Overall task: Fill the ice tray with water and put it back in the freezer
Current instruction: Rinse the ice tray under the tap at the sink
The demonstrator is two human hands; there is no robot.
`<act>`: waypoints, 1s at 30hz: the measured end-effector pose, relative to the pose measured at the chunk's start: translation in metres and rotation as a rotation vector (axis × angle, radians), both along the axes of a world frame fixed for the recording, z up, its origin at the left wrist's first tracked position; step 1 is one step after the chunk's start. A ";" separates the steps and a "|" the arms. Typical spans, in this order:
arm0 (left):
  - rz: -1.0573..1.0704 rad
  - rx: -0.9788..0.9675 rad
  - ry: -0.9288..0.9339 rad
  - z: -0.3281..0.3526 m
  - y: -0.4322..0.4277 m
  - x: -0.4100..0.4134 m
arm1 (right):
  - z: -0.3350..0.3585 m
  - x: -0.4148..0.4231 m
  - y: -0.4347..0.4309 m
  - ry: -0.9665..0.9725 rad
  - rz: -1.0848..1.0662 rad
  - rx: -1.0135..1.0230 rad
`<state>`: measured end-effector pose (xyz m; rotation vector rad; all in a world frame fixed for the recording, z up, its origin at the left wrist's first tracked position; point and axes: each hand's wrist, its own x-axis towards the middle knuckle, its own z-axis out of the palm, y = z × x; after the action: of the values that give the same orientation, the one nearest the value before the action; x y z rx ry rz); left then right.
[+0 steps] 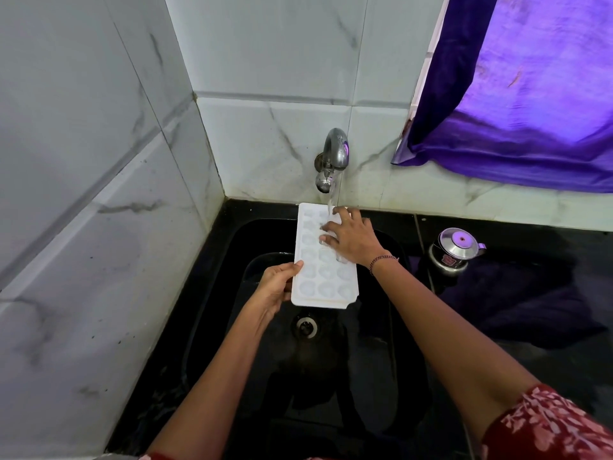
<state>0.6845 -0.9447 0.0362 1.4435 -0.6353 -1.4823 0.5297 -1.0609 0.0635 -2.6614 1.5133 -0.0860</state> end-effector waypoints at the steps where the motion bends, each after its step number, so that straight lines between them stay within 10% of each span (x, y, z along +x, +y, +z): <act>1: -0.001 -0.001 -0.003 0.000 0.001 0.000 | 0.000 -0.001 0.000 0.011 -0.003 -0.016; 30: -0.045 -0.018 0.007 -0.002 0.009 0.001 | 0.003 -0.001 0.011 0.001 -0.022 -0.121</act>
<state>0.6859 -0.9359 0.0341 1.4177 -0.6787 -1.5120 0.5291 -1.0502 0.0664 -2.7369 1.5869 -0.1830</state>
